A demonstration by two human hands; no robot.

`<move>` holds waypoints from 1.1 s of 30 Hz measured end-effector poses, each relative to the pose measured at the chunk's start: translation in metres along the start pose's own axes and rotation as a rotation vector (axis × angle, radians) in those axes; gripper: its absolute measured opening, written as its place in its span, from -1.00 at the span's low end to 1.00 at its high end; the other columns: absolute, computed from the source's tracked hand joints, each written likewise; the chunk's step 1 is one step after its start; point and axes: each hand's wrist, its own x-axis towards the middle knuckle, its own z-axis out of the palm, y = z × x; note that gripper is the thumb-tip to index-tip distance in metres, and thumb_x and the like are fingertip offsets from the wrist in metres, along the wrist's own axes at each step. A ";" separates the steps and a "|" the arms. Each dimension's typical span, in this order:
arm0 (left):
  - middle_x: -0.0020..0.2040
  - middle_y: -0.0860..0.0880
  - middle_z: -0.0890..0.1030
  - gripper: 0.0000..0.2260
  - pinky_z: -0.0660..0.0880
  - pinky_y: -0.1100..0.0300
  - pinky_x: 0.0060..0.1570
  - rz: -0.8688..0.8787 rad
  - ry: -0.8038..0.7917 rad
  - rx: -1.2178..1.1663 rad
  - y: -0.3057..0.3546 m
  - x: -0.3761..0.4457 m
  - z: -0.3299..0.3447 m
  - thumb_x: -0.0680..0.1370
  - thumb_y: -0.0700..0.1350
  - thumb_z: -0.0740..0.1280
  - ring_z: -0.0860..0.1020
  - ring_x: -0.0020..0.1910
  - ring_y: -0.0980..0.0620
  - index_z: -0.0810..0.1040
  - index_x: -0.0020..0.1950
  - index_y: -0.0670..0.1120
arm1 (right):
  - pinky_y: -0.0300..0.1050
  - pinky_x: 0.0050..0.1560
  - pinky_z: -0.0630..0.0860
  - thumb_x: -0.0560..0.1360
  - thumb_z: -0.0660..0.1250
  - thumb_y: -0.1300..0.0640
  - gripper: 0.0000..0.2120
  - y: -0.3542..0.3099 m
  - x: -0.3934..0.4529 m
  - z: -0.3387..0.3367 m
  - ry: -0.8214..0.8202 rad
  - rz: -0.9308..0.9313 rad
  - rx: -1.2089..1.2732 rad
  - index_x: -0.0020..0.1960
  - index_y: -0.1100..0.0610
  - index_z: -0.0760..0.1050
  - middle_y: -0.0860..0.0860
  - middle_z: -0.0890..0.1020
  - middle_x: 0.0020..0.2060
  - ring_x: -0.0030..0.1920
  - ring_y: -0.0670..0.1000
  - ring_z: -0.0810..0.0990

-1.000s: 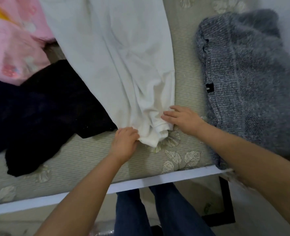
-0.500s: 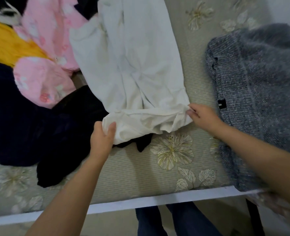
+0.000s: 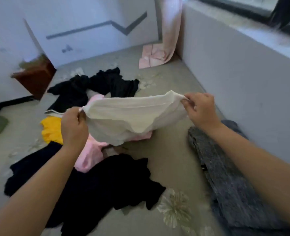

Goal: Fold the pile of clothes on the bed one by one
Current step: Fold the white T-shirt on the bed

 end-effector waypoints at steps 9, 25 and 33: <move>-0.08 -0.30 0.51 -0.81 0.13 0.16 -0.28 -0.045 0.380 -0.216 0.086 0.059 -0.168 0.57 -0.25 0.10 0.42 -0.12 -0.13 0.47 -0.07 -0.30 | -0.13 -0.17 0.03 0.49 0.22 0.23 -0.80 -0.181 0.085 -0.086 0.397 -0.071 -0.037 -0.06 0.29 0.58 0.23 0.64 -0.23 -0.16 0.22 0.58; -0.01 -0.30 0.50 -0.80 0.23 0.10 -0.18 0.321 0.659 -0.152 0.086 0.051 -0.375 0.58 -0.25 0.13 0.43 0.03 -0.23 0.50 0.00 -0.33 | 0.00 -0.24 0.16 0.33 0.36 0.31 -0.93 -0.392 0.064 -0.158 0.866 -0.297 -0.479 -0.33 0.27 0.57 0.15 0.50 -0.50 -0.41 0.18 0.50; -0.05 -0.26 0.54 -0.78 0.28 0.10 -0.22 0.121 0.205 0.075 -0.053 0.033 -0.351 0.57 -0.23 0.09 0.47 -0.06 -0.18 0.51 -0.11 -0.27 | 0.00 -0.15 0.03 0.39 0.21 0.22 -0.77 -0.373 0.020 -0.051 0.316 -0.261 -0.468 -0.29 0.31 0.58 0.23 0.57 -0.40 -0.26 0.24 0.53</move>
